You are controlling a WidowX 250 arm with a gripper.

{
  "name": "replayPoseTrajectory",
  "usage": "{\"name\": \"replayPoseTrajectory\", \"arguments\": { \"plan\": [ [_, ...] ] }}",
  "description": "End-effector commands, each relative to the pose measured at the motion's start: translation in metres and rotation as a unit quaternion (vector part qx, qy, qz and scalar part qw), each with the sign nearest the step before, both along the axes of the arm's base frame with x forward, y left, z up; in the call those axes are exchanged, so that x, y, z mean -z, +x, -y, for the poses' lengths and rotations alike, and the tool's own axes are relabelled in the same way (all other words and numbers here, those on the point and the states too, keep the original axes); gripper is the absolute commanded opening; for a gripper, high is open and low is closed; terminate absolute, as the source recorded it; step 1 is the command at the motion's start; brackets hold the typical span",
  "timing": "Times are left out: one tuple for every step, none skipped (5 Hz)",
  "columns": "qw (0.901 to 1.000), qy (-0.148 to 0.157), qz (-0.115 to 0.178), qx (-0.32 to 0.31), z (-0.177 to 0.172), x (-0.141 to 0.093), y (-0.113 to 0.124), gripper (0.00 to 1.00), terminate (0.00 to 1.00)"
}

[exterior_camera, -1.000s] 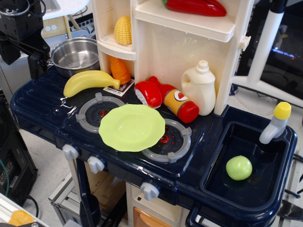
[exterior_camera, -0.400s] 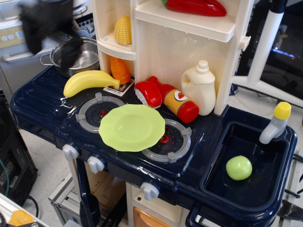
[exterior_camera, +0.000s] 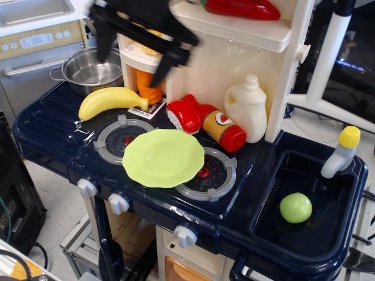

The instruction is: Put pear on plate

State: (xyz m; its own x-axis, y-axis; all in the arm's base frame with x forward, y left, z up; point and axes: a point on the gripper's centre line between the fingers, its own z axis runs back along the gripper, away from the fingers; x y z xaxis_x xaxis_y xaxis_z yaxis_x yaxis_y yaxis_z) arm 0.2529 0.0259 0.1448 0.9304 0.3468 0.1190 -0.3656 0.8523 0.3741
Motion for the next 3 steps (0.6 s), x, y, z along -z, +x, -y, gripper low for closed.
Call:
{"name": "replayPoseTrajectory", "arguments": {
  "plan": [
    [0.9916, -0.043, 0.059, -0.107, 0.078, 0.027, 0.020, 1.00, 0.00],
    [0.9856, -0.064, 0.076, -0.137, 0.127, 0.050, 0.040, 1.00, 0.00],
    [0.9711, -0.067, 0.104, -0.204, 0.173, 0.066, 0.052, 1.00, 0.00]
  ]
}}
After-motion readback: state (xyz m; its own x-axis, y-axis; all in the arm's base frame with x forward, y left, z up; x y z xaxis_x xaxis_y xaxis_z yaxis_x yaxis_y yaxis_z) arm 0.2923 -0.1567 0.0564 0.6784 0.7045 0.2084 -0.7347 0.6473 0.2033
